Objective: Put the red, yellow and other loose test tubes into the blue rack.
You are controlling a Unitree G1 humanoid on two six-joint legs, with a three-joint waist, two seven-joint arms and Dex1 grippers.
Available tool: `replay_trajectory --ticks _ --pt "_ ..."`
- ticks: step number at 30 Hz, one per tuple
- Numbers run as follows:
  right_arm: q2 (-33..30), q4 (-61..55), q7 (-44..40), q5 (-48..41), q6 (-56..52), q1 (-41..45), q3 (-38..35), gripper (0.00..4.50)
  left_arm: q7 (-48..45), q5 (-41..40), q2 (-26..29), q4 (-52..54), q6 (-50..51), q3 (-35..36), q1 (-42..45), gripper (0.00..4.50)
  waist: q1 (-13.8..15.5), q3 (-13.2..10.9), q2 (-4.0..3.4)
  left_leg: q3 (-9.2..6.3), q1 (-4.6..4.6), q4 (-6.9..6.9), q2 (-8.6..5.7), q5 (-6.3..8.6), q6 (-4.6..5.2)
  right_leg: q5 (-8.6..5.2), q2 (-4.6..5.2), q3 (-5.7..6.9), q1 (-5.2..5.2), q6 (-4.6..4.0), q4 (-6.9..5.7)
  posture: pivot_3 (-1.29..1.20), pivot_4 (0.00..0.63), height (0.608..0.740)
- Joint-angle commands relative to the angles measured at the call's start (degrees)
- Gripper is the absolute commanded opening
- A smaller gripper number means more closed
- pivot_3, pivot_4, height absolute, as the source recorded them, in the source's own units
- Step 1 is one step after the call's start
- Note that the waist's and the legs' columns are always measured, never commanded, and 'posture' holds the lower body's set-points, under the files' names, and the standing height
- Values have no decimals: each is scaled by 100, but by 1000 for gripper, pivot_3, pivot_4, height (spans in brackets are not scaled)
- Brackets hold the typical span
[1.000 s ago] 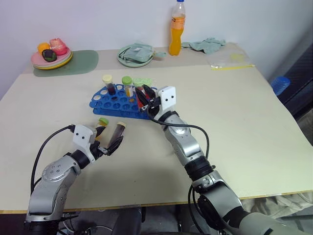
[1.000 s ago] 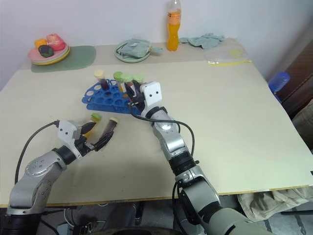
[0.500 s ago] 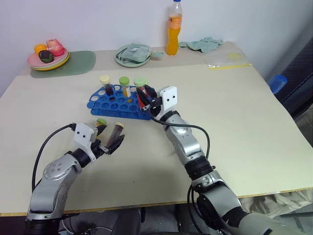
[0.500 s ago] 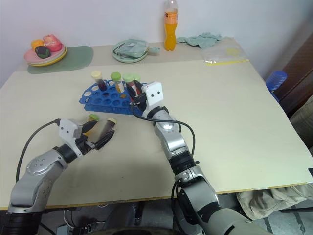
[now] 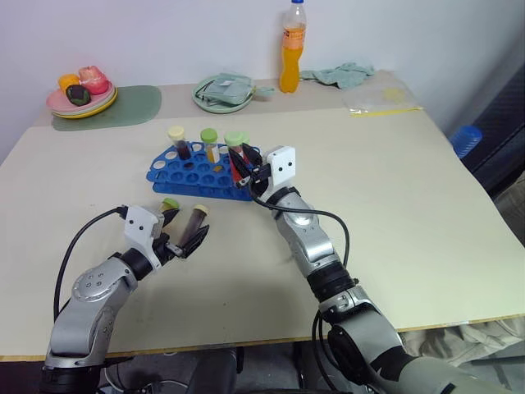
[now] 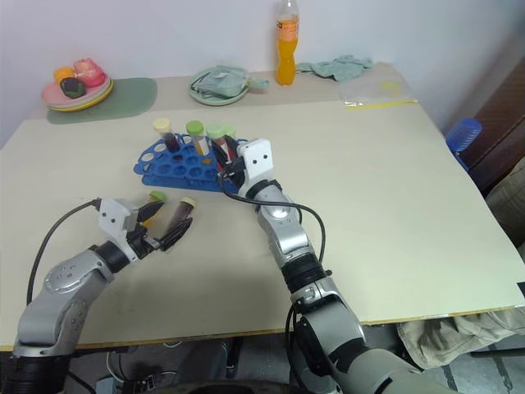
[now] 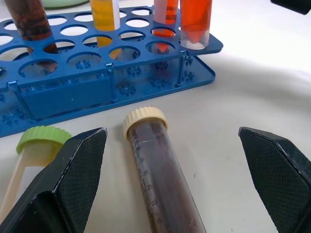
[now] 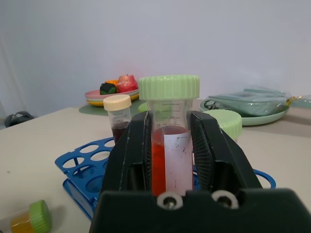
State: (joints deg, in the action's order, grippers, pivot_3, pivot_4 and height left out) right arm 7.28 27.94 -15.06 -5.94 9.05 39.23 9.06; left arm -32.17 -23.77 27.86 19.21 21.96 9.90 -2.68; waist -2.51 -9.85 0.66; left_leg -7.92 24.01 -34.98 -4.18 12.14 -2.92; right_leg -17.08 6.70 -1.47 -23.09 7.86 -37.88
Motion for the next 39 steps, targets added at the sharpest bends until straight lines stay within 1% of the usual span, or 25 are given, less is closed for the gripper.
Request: replay_trajectory --ticks 1,6,9,11,12,15,18,19,20,23,26,29,31,34,37,39 --pt "166 173 54 27 98 224 -82 715 14 -18 -40 220 -50 -30 12 4500 0 0 0 0 0 -1 0 0 0 0 0 0 0 0 0 0 150 740" --pt "191 370 104 49 217 354 -109 715 20 4 -78 221 -42 -55 38 4500 -4 0 0 0 0 0 0 -3 -5 0 0 0 -1 0 -4 0 150 740" --pt "180 215 -306 -157 100 216 -43 715 24 7 -89 228 -47 -54 37 4500 -7 0 0 0 0 -1 0 -3 -5 0 0 0 -2 -1 -6 0 150 740" --pt "155 91 -441 -188 73 140 -24 1754 47 21 -98 224 -50 -52 45 4500 -8 0 0 0 0 -1 0 -3 -5 0 0 0 -2 0 -6 0 150 740" --pt "148 0 -441 -169 98 107 -19 2169 62 28 -100 228 -47 -47 44 4500 -9 0 0 -1 0 0 0 -3 -5 0 0 0 -3 -1 -7 0 150 740" --pt "116 -501 -322 -105 156 -24 -22 3740 144 11 -96 272 4 26 56 4500 -7 0 0 -1 0 1 0 -3 -5 -1 0 0 -5 -1 -9 0 150 740" --pt "34 -1038 -360 -124 31 -183 11 3740 247 -55 -61 352 126 108 117 4500 -5 0 0 -1 0 0 0 -3 -5 -1 0 -1 -6 -1 -9 0 150 740" --pt "-43 -1329 -389 -168 -122 -269 -8 3740 333 -136 -39 442 278 178 192 4500 -4 0 0 -1 0 0 0 -3 -5 -1 0 -1 -6 -2 -9 0 150 740" --pt "-170 -1683 -415 -228 -315 -364 -71 3740 471 -270 54 537 665 288 324 4500 8 0 0 -1 0 -1 0 -3 -5 -1 0 -1 -6 -2 -9 0 150 740" --pt "-566 -2429 -486 -407 -892 -552 -291 3740 526 -378 655 728 1578 486 610 4500 17 1 2 -6 3 -6 0 -3 -5 -1 0 1 -4 -1 -11 0 150 740" --pt "-1107 -3002 -768 -608 -1666 -707 -379 3740 478 -719 1201 720 2384 767 1035 4500 13 0 1 -4 1 -4 -2 -3 -5 -1 0 0 -2 -1 -12 0 150 740" --pt "-1823 -3489 -1268 -782 -2381 -871 -396 3740 359 -900 1716 475 3003 891 1562 4500 1 -1 0 -2 1 -3 -1 -3 -4 -2 -2 0 -3 -1 -12 0 150 740" --pt "-2316 -3765 -1690 -845 -2651 -999 -337 3740 333 -928 1954 256 3289 825 1965 4500 -2 -2 -2 0 0 -2 -1 -3 -4 -2 -4 1 -3 -2 -12 0 150 740" --pt "-2860 -4110 -2202 -849 -2792 -1191 -214 3740 363 -827 2506 -127 4286 302 2664 4500 -3 -2 0 6 1 -3 -1 -3 -3 -2 -4 1 -2 -1 -10 0 150 740" --pt "-3208 -4404 -2550 -846 -2843 -1395 -91 3740 296 -538 3085 -636 5205 -679 3404 4500 -12 -3 1 16 0 -3 -2 -2 -2 -3 -5 1 -2 0 -12 0 150 740" --pt "-3333 -4583 -2700 -838 -2855 -1538 4 3740 160 -413 3220 -1034 5527 -1255 3891 4500 -6 -3 2 21 0 -4 -2 -2 -1 -4 -7 3 -1 1 -13 0 150 740"
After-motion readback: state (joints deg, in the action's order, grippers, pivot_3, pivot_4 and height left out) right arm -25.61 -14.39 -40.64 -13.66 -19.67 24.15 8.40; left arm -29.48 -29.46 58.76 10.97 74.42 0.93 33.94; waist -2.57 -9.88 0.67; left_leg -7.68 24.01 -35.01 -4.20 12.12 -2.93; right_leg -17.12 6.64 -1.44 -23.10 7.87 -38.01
